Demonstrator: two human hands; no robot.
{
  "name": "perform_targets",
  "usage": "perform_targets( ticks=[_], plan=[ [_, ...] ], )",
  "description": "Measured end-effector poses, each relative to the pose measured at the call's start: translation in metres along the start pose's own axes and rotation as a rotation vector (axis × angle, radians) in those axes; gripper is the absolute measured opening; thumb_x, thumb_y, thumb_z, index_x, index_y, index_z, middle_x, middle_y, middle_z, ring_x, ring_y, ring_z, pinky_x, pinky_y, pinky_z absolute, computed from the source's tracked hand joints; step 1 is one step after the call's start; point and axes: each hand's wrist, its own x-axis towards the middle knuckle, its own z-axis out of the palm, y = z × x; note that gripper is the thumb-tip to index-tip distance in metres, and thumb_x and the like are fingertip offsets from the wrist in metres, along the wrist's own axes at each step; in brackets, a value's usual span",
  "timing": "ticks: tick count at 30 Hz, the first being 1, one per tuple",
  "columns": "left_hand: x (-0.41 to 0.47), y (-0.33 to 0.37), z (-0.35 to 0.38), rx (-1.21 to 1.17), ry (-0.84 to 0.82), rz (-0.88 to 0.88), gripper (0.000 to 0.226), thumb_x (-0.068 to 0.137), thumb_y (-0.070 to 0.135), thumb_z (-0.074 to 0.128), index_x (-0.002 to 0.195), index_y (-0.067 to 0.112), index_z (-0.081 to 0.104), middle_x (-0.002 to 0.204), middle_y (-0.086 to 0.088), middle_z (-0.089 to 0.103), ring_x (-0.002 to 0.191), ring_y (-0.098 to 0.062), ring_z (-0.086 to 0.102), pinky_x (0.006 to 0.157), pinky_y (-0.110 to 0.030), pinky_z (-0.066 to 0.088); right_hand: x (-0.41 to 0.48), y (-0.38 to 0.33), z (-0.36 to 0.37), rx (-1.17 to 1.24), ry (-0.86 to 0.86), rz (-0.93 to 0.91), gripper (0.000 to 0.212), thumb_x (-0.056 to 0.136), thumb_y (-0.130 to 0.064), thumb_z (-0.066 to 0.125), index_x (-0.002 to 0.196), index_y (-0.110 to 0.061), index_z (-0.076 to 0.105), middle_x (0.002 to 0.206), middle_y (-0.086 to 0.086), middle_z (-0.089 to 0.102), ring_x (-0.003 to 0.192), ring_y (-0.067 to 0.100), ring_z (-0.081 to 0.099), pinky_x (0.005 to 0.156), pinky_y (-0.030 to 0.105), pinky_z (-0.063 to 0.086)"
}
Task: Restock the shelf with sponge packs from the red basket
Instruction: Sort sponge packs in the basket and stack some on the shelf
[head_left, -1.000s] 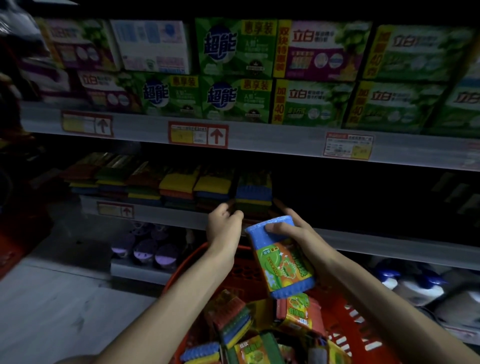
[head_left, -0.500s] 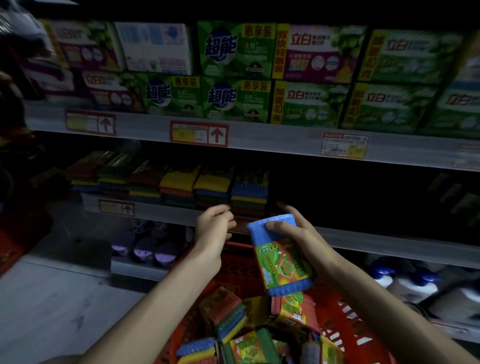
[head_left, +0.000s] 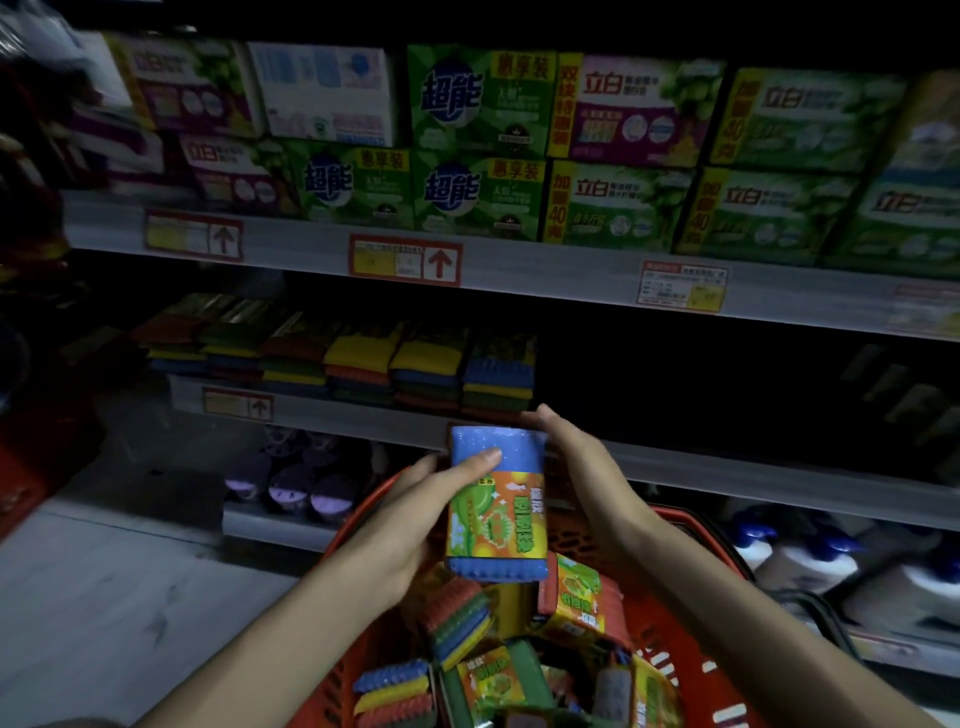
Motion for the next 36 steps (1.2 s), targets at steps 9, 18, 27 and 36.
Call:
perform_targets(
  ticks=[9, 18, 27, 36],
  plan=[
    [-0.008, 0.008, -0.030, 0.030, 0.135, 0.040, 0.048, 0.078, 0.034, 0.084, 0.120, 0.020, 0.068, 0.095, 0.000, 0.081, 0.079, -0.013, 0.078, 0.055, -0.022, 0.056, 0.039, 0.008, -0.005, -0.146, 0.205, -0.023, 0.058, 0.093, -0.005, 0.060, 0.149, -0.013, 0.047, 0.127, 0.018, 0.067, 0.104, 0.028, 0.068, 0.075, 0.026, 0.058],
    [-0.008, 0.011, -0.043, 0.054, 0.150, 0.070, 0.051, 0.077, 0.039, 0.085, 0.121, 0.023, 0.066, 0.094, 0.004, 0.081, 0.078, -0.008, 0.077, 0.054, -0.017, 0.054, 0.047, 0.007, 0.008, -0.222, 0.173, -0.034, 0.068, 0.094, -0.002, 0.062, 0.156, -0.018, 0.039, 0.135, 0.002, 0.057, 0.118, 0.024, 0.062, 0.086, 0.026, 0.051],
    [-0.007, 0.013, -0.041, 0.056, 0.141, 0.080, 0.053, 0.074, 0.043, 0.086, 0.120, 0.023, 0.068, 0.098, 0.003, 0.080, 0.089, -0.016, 0.078, 0.081, -0.035, 0.058, 0.037, 0.001, 0.004, -0.184, 0.191, -0.060, 0.066, 0.092, 0.006, 0.060, 0.153, -0.015, 0.043, 0.131, 0.004, 0.058, 0.100, 0.011, 0.059, 0.057, 0.005, 0.046],
    [-0.003, 0.015, -0.014, -0.218, 0.164, 0.102, 0.080, 0.058, 0.039, 0.090, 0.127, 0.010, 0.062, 0.110, -0.013, 0.077, 0.097, -0.028, 0.075, 0.085, -0.049, 0.061, -0.020, -0.004, -0.008, -0.128, 0.241, -0.089, 0.022, 0.100, -0.037, 0.060, 0.117, -0.026, 0.068, 0.112, 0.004, 0.070, 0.105, 0.023, 0.065, 0.078, 0.027, 0.048]
  ],
)
